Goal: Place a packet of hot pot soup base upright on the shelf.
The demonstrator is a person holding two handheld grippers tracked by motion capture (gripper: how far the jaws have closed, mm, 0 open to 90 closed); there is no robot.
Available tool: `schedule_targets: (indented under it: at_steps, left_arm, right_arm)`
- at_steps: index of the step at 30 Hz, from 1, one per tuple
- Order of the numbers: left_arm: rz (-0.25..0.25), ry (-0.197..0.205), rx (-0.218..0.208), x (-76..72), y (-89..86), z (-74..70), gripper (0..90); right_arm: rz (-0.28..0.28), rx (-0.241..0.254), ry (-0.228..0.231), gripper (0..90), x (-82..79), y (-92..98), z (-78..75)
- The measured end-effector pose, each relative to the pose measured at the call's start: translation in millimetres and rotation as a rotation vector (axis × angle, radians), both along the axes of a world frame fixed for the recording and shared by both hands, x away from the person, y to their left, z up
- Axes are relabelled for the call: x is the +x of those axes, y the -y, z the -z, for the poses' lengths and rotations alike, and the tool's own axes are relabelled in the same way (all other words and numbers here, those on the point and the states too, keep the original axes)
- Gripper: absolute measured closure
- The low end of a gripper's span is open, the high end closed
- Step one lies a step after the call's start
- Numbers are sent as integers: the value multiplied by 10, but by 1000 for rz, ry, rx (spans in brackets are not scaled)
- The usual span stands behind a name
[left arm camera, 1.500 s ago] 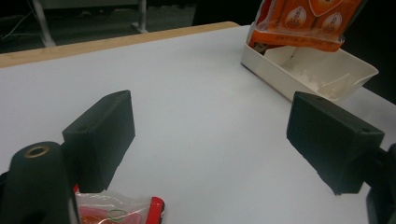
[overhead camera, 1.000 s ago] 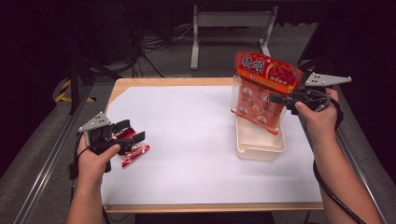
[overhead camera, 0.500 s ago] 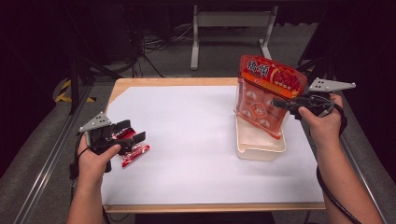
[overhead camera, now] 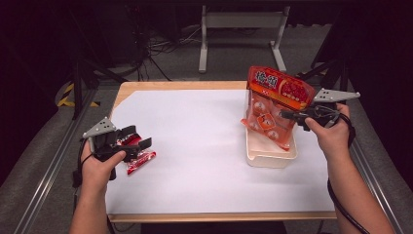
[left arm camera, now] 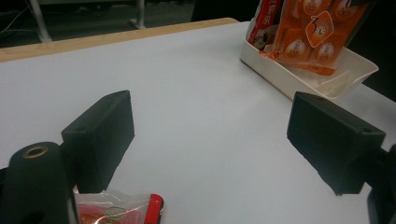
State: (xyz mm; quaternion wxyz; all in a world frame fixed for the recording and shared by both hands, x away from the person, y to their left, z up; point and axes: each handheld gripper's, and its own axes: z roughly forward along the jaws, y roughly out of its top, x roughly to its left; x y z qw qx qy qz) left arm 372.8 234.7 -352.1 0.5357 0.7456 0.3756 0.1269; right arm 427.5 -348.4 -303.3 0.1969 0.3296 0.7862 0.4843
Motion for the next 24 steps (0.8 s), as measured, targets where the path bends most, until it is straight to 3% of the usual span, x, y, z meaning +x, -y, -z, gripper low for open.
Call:
schedule_targets:
  at_steps: [7, 15, 24]
  left_arm:
    - [-2, -1, -2, -3, 2, 0, 156]
    - [-3, -4, -2, -3, -9, 3, 156]
    - [-3, 1, -5, -6, -15, -3, 156]
  right_arm:
    - [52, -16, -6, 703, -82, 16, 45]
    - [106, -53, 5, 703, -215, -71, -31]
    - [143, -95, -14, 702, -222, -134, 7]
